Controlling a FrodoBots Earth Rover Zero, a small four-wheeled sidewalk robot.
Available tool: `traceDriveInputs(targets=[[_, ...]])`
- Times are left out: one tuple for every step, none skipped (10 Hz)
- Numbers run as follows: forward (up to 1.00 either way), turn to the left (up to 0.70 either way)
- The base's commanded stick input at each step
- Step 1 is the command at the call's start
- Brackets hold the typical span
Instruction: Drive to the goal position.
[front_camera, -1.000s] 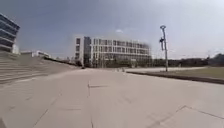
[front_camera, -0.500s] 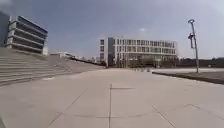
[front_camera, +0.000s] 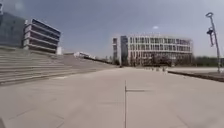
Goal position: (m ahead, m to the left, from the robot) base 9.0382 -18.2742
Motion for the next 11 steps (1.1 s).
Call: traceDriveInputs(targets=[[0.7,0.01],[0.7,0.01],[0.7,-0.21],[0.7,-0.34],[0.7,-0.34],[0.7,-0.34],[0.7,-0.34],[0.7,-0.33],[0.7,-0.24],[0.7,-0.1],[0.7,-0.05]])
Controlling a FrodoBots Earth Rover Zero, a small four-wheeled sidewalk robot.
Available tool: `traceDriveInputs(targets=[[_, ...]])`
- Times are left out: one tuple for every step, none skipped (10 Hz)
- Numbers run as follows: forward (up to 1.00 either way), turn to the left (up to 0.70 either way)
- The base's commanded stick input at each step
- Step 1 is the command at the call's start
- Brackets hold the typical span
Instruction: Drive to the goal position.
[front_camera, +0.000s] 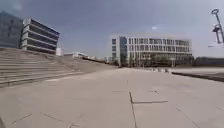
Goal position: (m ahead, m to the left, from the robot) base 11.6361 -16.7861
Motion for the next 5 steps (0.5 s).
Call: traceDriveInputs(targets=[[0.7,-0.05],[0.7,0.0],[0.7,0.01],[0.7,0.01],[0.7,0.01]])
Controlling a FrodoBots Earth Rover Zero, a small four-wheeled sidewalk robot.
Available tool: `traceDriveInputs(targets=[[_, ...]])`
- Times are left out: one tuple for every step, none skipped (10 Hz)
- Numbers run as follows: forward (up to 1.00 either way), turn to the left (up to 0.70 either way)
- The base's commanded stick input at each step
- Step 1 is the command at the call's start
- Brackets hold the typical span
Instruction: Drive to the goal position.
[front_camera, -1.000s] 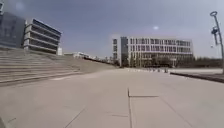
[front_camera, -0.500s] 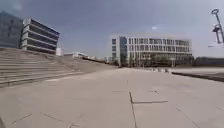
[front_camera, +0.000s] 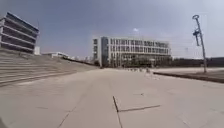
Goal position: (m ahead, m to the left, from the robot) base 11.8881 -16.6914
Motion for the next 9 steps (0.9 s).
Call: traceDriveInputs(targets=[[0.7,0.01],[0.7,0.01],[0.7,0.01],[0.7,0.01],[0.7,0.01],[0.7,0.01],[0.7,0.01],[0.7,0.01],[0.7,0.01]])
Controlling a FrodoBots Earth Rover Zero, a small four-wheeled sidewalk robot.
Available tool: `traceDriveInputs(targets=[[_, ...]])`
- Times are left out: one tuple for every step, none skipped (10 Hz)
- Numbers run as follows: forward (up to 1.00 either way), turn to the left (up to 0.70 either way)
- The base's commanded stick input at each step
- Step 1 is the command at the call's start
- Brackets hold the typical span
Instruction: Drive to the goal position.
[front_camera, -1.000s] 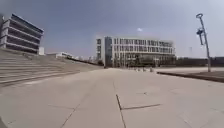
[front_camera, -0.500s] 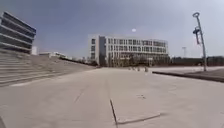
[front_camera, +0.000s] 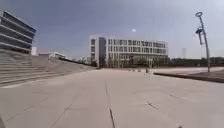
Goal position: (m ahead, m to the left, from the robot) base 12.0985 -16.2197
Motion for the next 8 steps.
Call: traceDriveInputs(targets=[[0.7,0.01],[0.7,0.01],[0.7,0.01],[0.7,-0.15],[0.7,-0.33],[0.7,-0.33],[0.7,-0.33],[0.7,-0.21]])
